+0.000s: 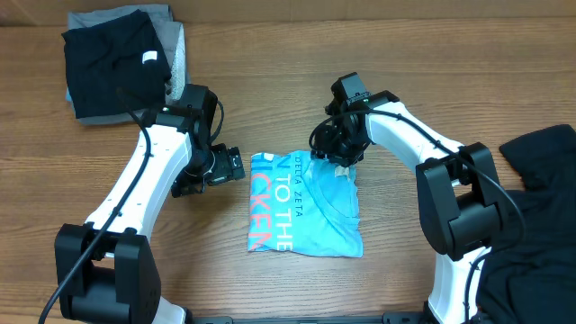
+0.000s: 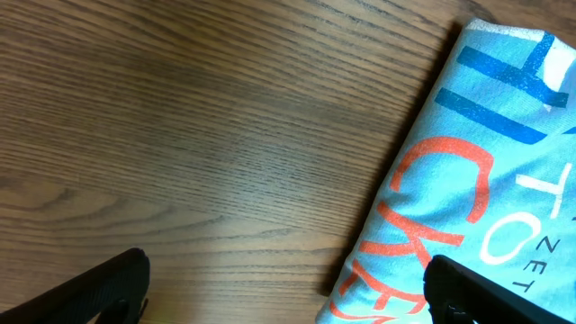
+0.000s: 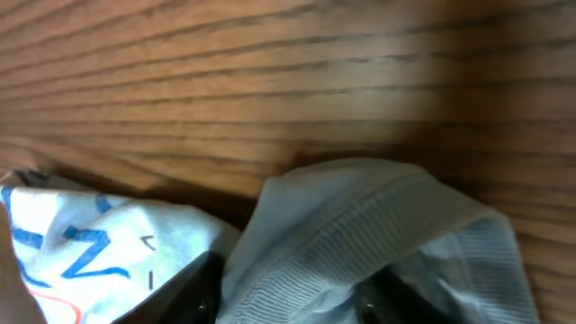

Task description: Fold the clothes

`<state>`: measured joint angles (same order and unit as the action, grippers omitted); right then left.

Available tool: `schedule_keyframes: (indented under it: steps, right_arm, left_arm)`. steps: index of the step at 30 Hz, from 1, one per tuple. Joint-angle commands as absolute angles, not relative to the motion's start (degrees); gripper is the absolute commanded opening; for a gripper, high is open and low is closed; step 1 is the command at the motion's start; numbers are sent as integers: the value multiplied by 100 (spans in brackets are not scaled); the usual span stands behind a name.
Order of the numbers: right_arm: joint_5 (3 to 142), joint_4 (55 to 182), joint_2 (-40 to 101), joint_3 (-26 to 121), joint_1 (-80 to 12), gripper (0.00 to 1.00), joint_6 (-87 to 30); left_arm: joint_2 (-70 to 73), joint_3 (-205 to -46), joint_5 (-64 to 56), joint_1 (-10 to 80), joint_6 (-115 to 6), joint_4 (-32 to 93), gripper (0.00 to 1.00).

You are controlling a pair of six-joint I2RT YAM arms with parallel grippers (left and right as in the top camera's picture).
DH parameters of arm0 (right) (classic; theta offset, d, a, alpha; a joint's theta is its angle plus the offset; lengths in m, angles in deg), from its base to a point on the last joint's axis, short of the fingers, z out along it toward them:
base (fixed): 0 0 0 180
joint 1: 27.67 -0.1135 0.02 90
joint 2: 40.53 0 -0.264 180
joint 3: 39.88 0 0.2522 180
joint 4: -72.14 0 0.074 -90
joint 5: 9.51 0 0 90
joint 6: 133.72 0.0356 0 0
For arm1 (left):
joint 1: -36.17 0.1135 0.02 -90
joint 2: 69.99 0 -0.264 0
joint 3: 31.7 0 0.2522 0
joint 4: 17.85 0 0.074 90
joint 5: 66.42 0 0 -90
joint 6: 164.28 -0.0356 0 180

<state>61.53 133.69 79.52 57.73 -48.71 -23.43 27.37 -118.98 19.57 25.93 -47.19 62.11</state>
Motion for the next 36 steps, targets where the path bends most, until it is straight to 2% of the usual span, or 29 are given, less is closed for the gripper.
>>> schedule_keyframes:
  steps: [1, 8, 11, 14, 15, 17, 22, 26, 27, 30, 36]
  right_arm:
    - [6859, 13352, 7972, 5760, -4816, 28, -2065]
    - [7237, 13953, 7970, 6226, -4595, 26, -2056]
    - [7235, 14359, 7970, 6654, -4501, 41, -2144]
    - [7250, 14545, 7970, 6823, -4451, 41, -2163]
    - [7311, 14587, 7970, 6836, -4438, 38, -2161]
    - [7545, 14679, 7970, 6836, -4420, 24, -2157]
    - [8092, 14941, 7972, 6836, -4346, 7, -2131]
    - [7987, 15092, 7970, 6842, -4213, 4, -2093]
    - [7808, 15148, 7970, 6844, -4176, 7, -2096]
    - [7248, 15234, 7970, 6844, -4134, 26, -2139]
    - [6044, 15170, 7972, 6840, -4171, 49, -2769]
  left_arm:
    - [2750, -11874, 1994, 2600, -4642, 6211, 100]
    - [2750, -11874, 1994, 2600, -4642, 6206, 100]
    - [2750, -11874, 1994, 2600, -4640, 6198, 100]
    - [2750, -11874, 1994, 2598, -4642, 6191, 100]
    - [2750, -11874, 1997, 2600, -4642, 6193, 100]
    - [2750, -11874, 1997, 2600, -4642, 6196, 100]
    - [2750, -11874, 1997, 2600, -4642, 6191, 100]
    - [2750, -11874, 1994, 2598, -4642, 6191, 100]
    - [2750, -11874, 1994, 2598, -4642, 6193, 100]
    - [2750, -11874, 1994, 2598, -4642, 6187, 100]
    - [2750, -11874, 1994, 2598, -4640, 6189, 100]
